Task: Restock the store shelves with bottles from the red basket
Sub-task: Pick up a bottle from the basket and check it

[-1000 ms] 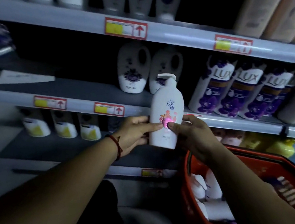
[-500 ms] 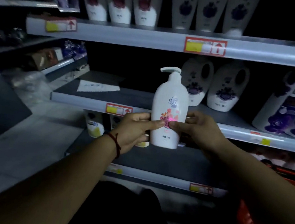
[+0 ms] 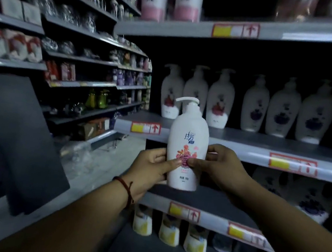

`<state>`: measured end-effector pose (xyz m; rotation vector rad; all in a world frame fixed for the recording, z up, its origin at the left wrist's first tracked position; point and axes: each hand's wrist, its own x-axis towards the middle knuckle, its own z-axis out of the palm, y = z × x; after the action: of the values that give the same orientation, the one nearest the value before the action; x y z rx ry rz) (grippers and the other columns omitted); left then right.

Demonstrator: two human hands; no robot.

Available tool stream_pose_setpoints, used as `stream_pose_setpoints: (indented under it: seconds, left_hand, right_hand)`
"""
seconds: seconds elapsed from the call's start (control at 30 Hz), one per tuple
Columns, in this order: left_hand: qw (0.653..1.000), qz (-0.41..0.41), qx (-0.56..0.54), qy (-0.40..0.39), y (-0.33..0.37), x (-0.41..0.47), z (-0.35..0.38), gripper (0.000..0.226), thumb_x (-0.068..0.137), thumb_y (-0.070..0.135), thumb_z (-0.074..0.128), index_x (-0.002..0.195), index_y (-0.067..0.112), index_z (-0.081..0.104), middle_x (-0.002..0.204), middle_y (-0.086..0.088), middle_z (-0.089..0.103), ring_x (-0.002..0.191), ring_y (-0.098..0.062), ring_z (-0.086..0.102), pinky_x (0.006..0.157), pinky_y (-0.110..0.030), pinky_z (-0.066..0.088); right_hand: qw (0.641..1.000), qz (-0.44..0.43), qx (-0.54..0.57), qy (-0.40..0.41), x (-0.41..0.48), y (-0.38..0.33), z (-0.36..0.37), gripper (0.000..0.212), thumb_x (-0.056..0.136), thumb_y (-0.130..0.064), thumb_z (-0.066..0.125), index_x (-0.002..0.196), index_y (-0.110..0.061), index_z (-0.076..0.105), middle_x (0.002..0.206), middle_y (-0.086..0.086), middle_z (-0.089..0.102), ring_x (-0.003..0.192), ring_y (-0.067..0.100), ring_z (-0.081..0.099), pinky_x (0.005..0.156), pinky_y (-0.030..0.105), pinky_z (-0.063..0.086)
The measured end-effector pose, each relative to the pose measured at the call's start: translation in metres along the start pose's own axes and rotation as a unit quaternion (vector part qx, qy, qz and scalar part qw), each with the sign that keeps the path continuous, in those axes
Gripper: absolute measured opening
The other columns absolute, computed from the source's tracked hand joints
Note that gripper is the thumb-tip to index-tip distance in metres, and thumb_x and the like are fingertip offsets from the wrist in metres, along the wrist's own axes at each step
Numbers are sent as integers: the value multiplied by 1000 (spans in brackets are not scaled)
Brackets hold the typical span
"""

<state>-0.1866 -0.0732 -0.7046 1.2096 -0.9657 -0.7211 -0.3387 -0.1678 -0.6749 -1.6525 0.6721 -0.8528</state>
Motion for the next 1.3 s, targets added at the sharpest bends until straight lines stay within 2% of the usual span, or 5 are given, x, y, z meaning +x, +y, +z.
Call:
stream_pose_setpoints:
  seconds: [0.2, 0.47, 0.67, 0.9, 1.3]
  left_hand:
    - [990, 110, 16, 86, 45, 76, -43, 27, 88, 5, 69, 111, 18, 67, 105, 0, 74, 99, -19, 71, 90, -41, 57]
    - [972, 188, 110, 82, 61, 177, -81, 34, 87, 12, 71, 120, 16, 63, 103, 7, 68, 86, 0, 66, 72, -17, 56]
    - [972, 171, 142, 79, 28, 229, -84, 47, 88, 13, 70, 132, 10, 55, 123, -6, 65, 102, -19, 67, 85, -30, 55]
    - [965, 168, 185, 73, 12, 237, -89, 55, 88, 12, 71, 138, 17, 49, 116, 8, 60, 104, -14, 63, 89, -32, 53]
    - [908, 68, 402, 99, 13, 244, -83, 28, 91, 33, 66, 106, 10, 68, 102, -9, 70, 91, -26, 64, 77, -30, 47]
  right_hand:
    - [997, -70, -35, 15, 86, -53, 44, 36, 79, -5, 79, 109, 2, 61, 100, 13, 74, 90, 27, 73, 82, 48, 59]
    - [989, -130, -35, 60, 188, -62, 80, 40, 85, -11, 74, 120, -7, 56, 110, 9, 71, 94, 24, 71, 84, 45, 59]
    - [983, -140, -83, 90, 230, -26, 81, 41, 86, -13, 72, 120, -12, 49, 122, 6, 64, 107, 23, 64, 92, 42, 55]
    - [958, -174, -207, 99, 250, -3, 85, 56, 85, -19, 74, 131, -13, 43, 126, 7, 62, 113, 24, 61, 96, 40, 51]
    - [929, -99, -338, 110, 248, -2, 87, 47, 84, -28, 75, 118, -3, 54, 119, 15, 65, 107, 31, 63, 90, 38, 53]
